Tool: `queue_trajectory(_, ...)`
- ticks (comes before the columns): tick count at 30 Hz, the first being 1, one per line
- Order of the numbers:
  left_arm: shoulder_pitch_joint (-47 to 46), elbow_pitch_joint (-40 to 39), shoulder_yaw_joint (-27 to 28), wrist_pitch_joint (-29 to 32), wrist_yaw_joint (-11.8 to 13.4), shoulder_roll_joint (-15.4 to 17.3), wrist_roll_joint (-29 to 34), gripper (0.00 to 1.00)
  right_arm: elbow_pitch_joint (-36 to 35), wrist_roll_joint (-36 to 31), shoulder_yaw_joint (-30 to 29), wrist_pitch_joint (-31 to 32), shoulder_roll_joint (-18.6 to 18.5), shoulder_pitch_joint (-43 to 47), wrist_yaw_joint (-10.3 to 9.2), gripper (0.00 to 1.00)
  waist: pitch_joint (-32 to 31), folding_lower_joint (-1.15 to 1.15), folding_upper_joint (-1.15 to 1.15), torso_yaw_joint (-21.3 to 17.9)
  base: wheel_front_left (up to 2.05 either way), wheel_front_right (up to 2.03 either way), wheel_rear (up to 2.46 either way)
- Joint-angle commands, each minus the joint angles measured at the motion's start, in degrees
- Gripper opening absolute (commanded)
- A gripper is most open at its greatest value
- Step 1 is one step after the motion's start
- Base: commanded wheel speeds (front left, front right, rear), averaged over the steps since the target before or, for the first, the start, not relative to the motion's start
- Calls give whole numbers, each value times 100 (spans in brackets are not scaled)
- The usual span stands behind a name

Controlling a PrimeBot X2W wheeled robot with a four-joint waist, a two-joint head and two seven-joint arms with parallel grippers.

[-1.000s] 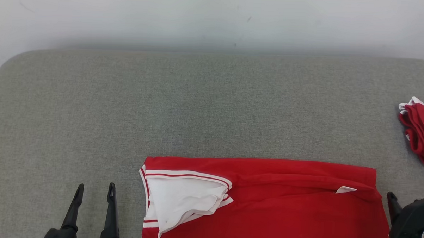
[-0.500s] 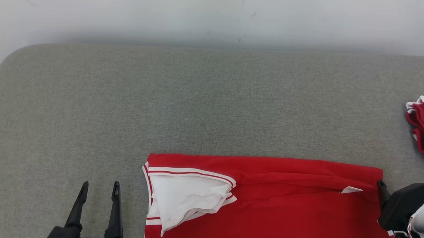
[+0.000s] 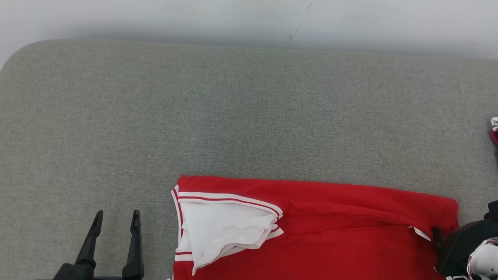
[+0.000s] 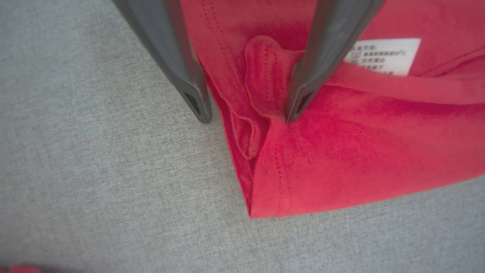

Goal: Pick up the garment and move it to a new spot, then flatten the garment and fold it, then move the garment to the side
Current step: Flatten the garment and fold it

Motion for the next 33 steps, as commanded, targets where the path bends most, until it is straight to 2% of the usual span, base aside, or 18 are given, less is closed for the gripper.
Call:
queue_trajectory(1, -44, -11, 6, -14, -6, -10, -24, 100, 138, 77, 99, 122, 59, 49, -12, 100, 20, 0, 0, -21, 0, 0, 0)
queue_trajectory(5, -68, -17, 2, -14, -14, -10, -34, 100, 243, 217, 295, 261, 66, 19, -10, 100, 45, 0, 0, -51, 0, 0, 0)
queue_trajectory(7, -79, -19, -9, -14, -23, -10, -36, 100, 266, 265, 326, 235, 45, -31, -5, 25, 57, 0, 0, -53, 0, 0, 0)
queue_trajectory(8, -83, -17, -14, -14, -28, -10, -37, 100, 276, 252, 327, 173, 25, -60, -5, 0, 60, 0, 0, -50, 0, 0, 0)
queue_trajectory(18, -31, -63, 80, -14, 1, -9, -31, 100, 258, 95, 62, -233, -30, -236, -13, 0, 20, 0, 0, -58, 0, 0, 0)
queue_trajectory(26, 97, -37, 147, -14, 66, -10, -129, 100, -257, -201, -773, -538, 89, -210, -13, 0, -156, 0, 0, -238, 0, 0, 0)
queue_trajectory(33, 146, 2, 115, -14, 123, -9, -173, 100, -857, -464, -1140, -528, 83, -109, -13, 0, -328, 0, 0, -400, 0, 0, 0)
